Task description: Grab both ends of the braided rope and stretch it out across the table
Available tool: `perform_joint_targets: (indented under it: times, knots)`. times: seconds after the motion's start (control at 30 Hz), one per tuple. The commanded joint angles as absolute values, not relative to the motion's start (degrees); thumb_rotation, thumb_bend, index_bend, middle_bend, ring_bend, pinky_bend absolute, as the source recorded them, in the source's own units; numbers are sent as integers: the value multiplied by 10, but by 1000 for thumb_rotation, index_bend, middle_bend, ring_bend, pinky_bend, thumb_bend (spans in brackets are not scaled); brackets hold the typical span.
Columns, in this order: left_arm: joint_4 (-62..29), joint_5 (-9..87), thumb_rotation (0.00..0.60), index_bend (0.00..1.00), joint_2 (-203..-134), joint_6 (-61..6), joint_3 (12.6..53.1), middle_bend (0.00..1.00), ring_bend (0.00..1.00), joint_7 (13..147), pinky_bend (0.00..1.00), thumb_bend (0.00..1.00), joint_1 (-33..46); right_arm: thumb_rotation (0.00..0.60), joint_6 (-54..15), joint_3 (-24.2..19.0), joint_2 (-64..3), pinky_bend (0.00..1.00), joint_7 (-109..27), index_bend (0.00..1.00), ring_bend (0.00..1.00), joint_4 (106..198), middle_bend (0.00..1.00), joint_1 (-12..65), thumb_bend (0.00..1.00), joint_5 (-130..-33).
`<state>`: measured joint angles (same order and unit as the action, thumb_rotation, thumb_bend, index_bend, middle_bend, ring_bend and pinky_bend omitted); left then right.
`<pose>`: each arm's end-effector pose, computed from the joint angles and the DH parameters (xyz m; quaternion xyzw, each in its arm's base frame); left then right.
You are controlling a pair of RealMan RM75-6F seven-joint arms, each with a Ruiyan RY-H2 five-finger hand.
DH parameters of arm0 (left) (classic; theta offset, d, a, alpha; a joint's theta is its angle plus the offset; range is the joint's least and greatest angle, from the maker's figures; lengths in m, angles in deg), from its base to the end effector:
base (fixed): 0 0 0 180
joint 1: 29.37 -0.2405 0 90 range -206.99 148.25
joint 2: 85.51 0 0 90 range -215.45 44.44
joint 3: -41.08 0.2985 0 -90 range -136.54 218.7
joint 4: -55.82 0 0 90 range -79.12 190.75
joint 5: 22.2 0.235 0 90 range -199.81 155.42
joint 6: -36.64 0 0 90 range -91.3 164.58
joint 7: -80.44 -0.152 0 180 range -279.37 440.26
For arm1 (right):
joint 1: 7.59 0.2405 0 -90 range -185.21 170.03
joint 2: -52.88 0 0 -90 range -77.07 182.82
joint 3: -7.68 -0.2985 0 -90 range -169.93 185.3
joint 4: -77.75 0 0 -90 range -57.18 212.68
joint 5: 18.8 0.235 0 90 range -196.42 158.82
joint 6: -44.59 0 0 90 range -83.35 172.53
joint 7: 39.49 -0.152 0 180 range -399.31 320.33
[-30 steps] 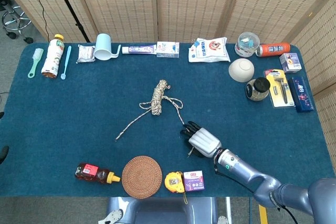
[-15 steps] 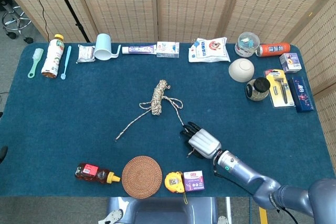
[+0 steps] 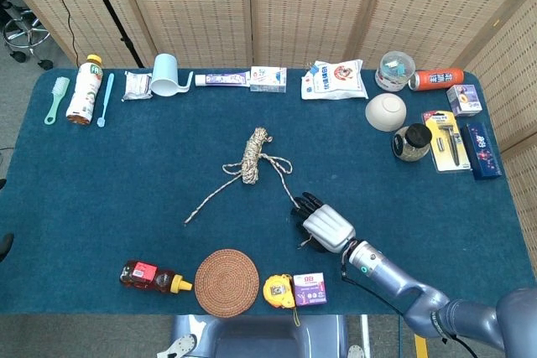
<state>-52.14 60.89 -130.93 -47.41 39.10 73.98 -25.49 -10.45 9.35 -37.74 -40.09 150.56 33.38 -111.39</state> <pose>-0.3260 0.1809 0.2378 -0.6142 -0.3608 -0.3173 0.6261 -0.2150 -0.3395 -0.0766 0.8407 -0.2915 0.3549 0.2869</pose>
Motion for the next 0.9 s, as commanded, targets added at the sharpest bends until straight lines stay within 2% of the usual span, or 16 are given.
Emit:
perform_joint_targets:
  times: [0.03, 0.33, 0.6, 0.9]
  knots:
    - [-522, 614, 600, 0, -1310, -468, 392, 0, 0, 736, 0, 353, -250, 600, -114, 89, -373, 0, -401, 606, 67, 1514, 228, 327, 437, -1107]
    - [-520, 647, 600, 6, -1317, -432, 393, 0, 0, 709, 0, 353, -219, 600, -134, 77, -359, 0, -396, 611, 69, 1544, 232, 309, 439, -1083]
    - [-483, 689, 600, 130, -1355, -364, 381, 0, 0, 710, 0, 353, -154, 600, -146, 70, -343, 0, -384, 613, 70, 1572, 234, 296, 438, -1068]
    - [-400, 740, 600, 188, -1416, -267, 376, 0, 0, 739, 0, 353, -60, 600, -160, 64, -328, 0, -368, 615, 71, 1607, 236, 282, 438, -1054]
